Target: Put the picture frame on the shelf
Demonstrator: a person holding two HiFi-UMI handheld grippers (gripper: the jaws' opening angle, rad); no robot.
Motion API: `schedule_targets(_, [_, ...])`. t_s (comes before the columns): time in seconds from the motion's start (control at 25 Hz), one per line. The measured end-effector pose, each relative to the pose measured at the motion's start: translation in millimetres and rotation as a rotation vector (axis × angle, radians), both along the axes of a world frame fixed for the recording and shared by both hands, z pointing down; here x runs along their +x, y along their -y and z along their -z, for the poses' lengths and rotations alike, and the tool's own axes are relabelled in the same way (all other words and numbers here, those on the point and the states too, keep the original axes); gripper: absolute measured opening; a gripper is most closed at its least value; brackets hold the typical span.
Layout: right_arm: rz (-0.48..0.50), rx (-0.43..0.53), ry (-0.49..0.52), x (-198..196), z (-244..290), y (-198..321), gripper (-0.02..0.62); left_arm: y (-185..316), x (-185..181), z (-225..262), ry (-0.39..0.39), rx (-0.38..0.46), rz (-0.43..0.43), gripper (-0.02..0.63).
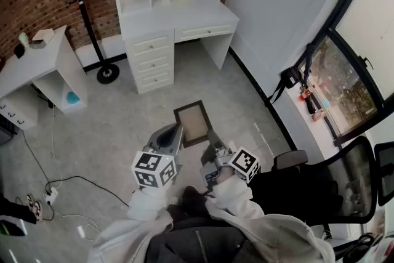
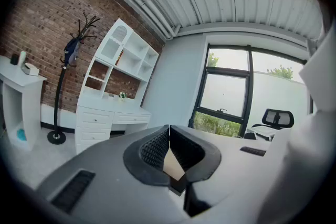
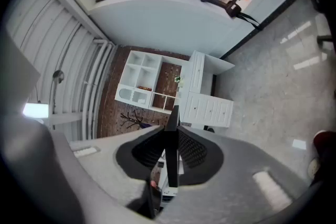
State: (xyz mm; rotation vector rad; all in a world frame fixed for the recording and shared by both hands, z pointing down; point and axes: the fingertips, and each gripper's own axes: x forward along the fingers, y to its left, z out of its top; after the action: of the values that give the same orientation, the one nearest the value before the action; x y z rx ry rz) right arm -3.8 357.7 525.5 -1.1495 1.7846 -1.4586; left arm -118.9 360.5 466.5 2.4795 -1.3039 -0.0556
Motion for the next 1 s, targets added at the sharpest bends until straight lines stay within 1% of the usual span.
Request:
schedule_targets(0.08, [0.012,0.01,-0.017,-3.0,3.7,-6.0,0.067,-7.7,-2.9,-1.0,-0.004,-0.004,0.009,0.006])
schedule_targets(0.24, [0.025,0.02,-0.019,-8.8,7.7,-14.1,0.067,-18.5,-8.0,-2.7,-0.013,-0.01,0.019,0.006])
schedule_targets(0.36, [0.027,0.014,-0.025,-8.5,8.0,-12.6,0.067,-17.4,-10.8,-2.3,-0.017,-0.012,0.033,0.006])
schedule_targets(0.52, [0.009,0.003,-0.042,1.8,6.6,-3.2,0.067,-9.1,-10.4,-4.3,-0.027,-0.023,0.051,0.006])
schedule_targets(0.6, [0.011,0.018,-0.087,7.8,8.3,5.8,0.067,-1.6,-6.8,-5.7,-0.028,-0.027,0.055,0.006])
schedule_targets(0.8, [0.046,0.118,-0.281,23.3,23.4,40.9,0.066,28.5,15.6,-9.4,-0.036,-0.029,0.057,0.006])
schedule_targets(0.92, [0.069,0.173,-0.368,29.8,32.1,66.7,0.066,51.4,32.5,-11.1,-0.033,-0.019,0.052,0.006])
schedule_targets(1.0, [0.075,0.202,-0.406,35.3,37.2,87.6,0.066,69.6,43.4,-9.5,-0.024,-0.006,0.051,0.006])
